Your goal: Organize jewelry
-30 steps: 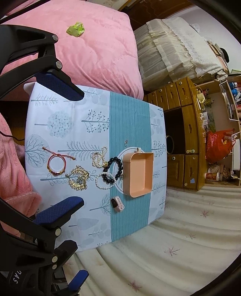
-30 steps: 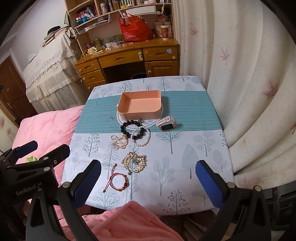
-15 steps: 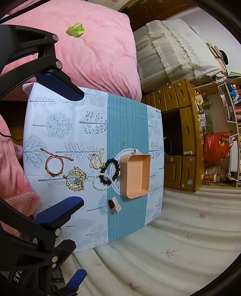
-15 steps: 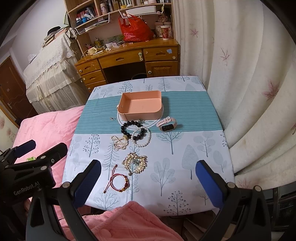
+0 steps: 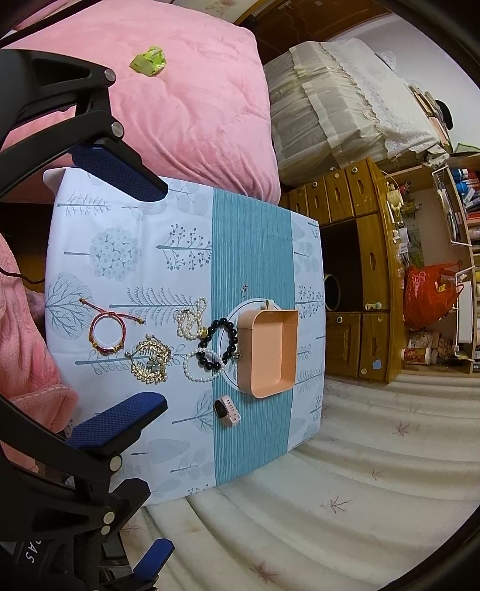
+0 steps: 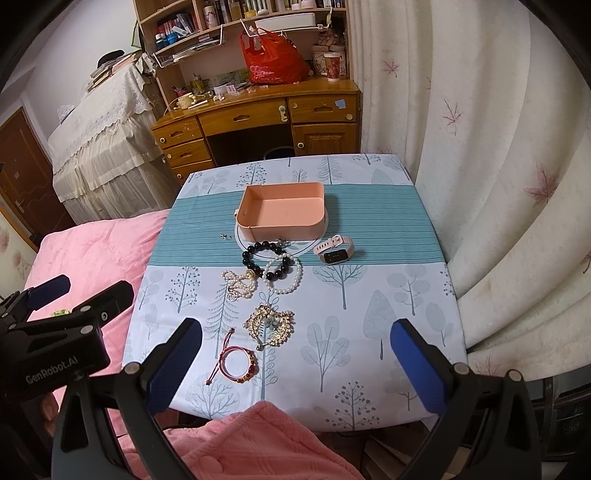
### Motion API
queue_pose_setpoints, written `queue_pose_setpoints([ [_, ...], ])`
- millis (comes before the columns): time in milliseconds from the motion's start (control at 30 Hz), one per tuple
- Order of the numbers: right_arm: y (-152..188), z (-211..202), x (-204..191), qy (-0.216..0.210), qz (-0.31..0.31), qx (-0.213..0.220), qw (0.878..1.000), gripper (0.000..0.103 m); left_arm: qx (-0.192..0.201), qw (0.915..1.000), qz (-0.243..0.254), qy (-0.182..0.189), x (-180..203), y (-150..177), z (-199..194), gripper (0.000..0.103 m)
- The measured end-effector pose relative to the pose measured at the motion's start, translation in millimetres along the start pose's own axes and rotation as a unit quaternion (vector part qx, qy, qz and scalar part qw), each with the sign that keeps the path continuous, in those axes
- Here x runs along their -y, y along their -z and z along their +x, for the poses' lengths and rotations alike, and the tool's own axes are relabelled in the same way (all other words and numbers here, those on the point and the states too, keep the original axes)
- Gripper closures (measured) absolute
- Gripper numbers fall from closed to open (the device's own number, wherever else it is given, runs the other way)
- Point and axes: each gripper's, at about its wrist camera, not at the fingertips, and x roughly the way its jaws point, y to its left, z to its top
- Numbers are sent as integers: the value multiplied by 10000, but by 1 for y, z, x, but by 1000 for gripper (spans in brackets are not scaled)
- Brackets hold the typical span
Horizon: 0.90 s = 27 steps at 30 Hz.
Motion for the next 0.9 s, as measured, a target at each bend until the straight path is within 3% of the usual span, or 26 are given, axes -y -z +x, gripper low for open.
queue_pose_setpoints([
  [900, -1, 1, -1, -13, 38, -32, 10000, 1, -150, 9998, 76, 140, 1, 4, 3, 1],
])
